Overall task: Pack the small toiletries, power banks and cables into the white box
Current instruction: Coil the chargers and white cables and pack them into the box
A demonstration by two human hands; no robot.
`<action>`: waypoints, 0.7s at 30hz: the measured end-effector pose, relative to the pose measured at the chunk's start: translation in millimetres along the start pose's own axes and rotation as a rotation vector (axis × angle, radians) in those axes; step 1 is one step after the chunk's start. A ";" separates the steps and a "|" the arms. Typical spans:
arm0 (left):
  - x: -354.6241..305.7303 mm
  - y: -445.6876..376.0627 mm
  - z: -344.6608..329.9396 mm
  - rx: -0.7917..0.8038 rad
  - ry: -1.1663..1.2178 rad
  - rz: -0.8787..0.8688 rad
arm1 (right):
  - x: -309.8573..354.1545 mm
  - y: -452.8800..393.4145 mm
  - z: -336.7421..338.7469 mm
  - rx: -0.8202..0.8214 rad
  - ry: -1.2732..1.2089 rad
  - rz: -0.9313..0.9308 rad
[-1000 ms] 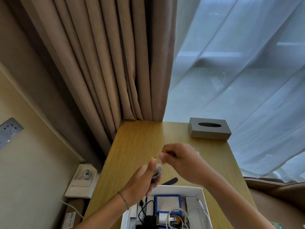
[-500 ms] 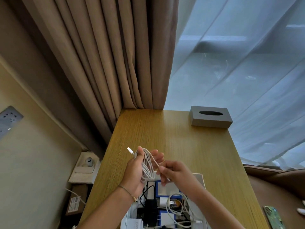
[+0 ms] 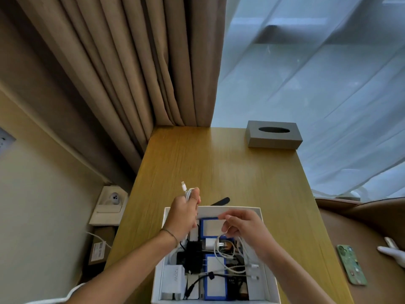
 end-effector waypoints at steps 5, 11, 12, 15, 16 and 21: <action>31.1 -0.7 -19.4 0.114 -0.460 -0.126 | -7.7 5.4 13.0 -0.047 -0.013 0.021; 63.9 5.2 -59.8 0.284 -1.115 -0.487 | -14.7 14.9 22.6 -0.096 0.028 0.085; 69.5 6.5 -67.0 0.311 -1.185 -0.578 | -15.7 16.1 24.5 -0.108 0.032 0.095; 83.7 13.9 -86.3 0.425 -1.348 -0.865 | -18.6 18.7 30.2 -0.146 0.047 0.113; 87.7 15.2 -90.5 0.453 -1.385 -0.922 | -19.8 19.2 31.8 -0.154 0.044 0.113; 104.9 12.6 -102.7 0.490 -1.490 -0.988 | -25.3 23.2 35.4 -0.160 0.017 0.113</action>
Point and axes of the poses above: each hand's wrist, its own y-axis away from the middle knuckle, its own z-axis out of the back of the hand, x = y × z, the point moved 3 cm from there along -y, towards the middle knuckle, and after that the axes turned 2 degrees about -y, right-handed, at the moved point
